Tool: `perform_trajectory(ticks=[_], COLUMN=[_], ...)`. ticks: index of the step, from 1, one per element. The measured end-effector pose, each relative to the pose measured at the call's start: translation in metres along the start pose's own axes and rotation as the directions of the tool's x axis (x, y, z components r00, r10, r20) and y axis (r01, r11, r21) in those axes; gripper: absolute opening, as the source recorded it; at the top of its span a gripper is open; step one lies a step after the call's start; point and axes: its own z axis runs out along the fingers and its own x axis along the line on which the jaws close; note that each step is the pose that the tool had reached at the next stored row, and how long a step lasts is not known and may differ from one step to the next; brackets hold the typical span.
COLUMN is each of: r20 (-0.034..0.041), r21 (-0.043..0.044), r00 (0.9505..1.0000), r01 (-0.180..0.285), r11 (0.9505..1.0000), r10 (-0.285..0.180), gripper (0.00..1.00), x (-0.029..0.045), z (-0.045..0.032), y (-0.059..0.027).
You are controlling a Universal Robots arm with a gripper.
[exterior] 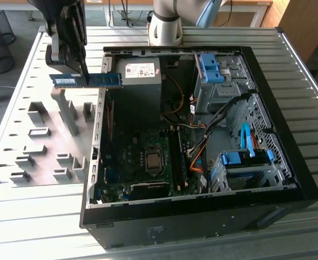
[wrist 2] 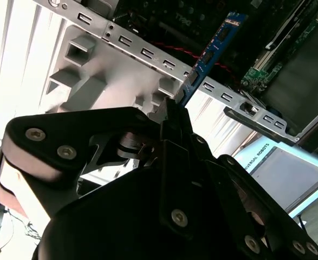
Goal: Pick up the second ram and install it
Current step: 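Pick up the second ram and move it above second insertion slot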
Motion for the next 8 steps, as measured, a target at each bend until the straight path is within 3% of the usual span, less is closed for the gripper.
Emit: perform_trajectory(ticks=[8], r20=[0.0000], r21=[0.0000], r00=[1.0000], r01=[0.000], r11=[1.0000], r10=[0.000], gripper=[0.14], x=[-0.0002], z=[0.0000], y=[-0.0048])
